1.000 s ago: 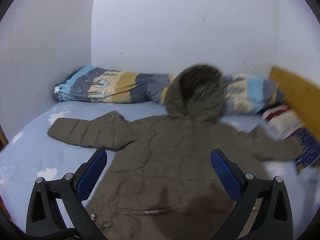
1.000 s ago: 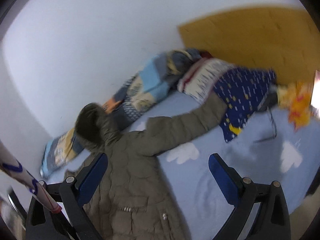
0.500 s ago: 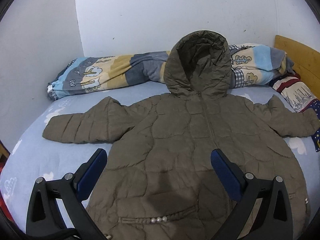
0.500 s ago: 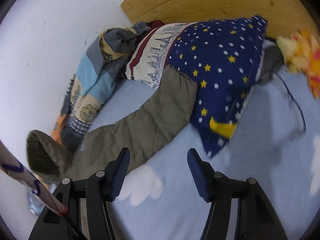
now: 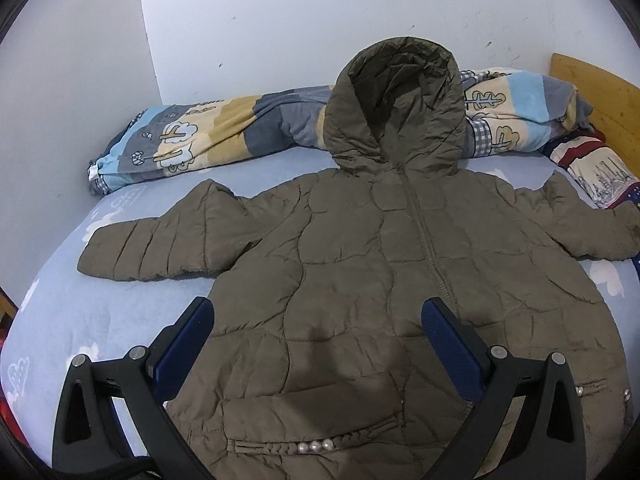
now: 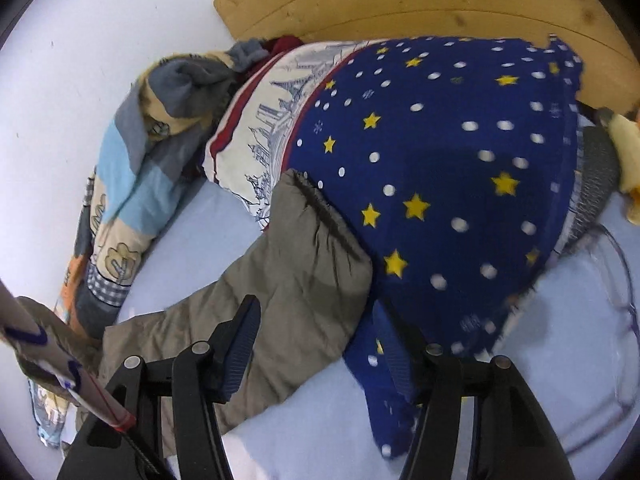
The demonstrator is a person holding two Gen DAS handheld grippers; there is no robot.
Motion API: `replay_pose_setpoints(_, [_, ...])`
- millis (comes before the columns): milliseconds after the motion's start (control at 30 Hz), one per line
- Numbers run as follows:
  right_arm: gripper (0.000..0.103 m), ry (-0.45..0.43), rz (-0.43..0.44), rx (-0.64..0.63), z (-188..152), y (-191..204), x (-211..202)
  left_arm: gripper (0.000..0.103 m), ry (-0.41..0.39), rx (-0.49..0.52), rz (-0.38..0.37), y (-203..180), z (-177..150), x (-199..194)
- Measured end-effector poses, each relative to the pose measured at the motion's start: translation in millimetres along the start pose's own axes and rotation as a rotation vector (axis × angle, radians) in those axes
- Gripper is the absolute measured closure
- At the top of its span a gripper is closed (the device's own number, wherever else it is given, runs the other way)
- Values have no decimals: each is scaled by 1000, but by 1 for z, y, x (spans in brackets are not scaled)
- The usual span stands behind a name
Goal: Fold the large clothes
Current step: 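Grasp the jacket sleeve cuff with the right gripper, then lift the sleeve cuff and fold it across the jacket body with the right gripper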
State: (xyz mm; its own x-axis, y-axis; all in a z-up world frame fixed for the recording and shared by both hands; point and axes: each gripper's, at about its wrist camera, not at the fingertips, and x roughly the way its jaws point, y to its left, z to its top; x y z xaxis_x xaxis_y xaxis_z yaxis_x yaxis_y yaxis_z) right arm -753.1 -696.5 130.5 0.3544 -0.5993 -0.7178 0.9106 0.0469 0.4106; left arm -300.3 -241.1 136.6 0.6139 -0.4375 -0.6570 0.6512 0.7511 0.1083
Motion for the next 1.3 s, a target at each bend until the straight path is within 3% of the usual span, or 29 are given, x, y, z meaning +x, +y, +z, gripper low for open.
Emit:
replay_pose_setpoints(133, [51, 44, -27, 41, 9, -10, 26, 0, 10, 3, 5, -1, -1, 4])
replay_pose_setpoints(200, [72, 61, -8, 77, 12, -18, 34, 0, 12, 9, 3, -2, -1, 4])
replay_pose_setpoints(300, [84, 42, 9, 78, 12, -20, 25, 0, 7, 11, -2, -2, -1, 1])
replay_pose_setpoints(533, [85, -46, 41, 31, 11, 4, -38, 0, -24, -17, -26, 1, 2, -14])
replay_pose_setpoints(967, [85, -143, 112, -80, 12, 97, -165, 0, -83, -66, -33, 11, 10, -39])
replay_pose_setpoints(1300, [85, -163, 166, -176, -8, 179, -212, 0, -95, -84, -62, 16, 15, -48])
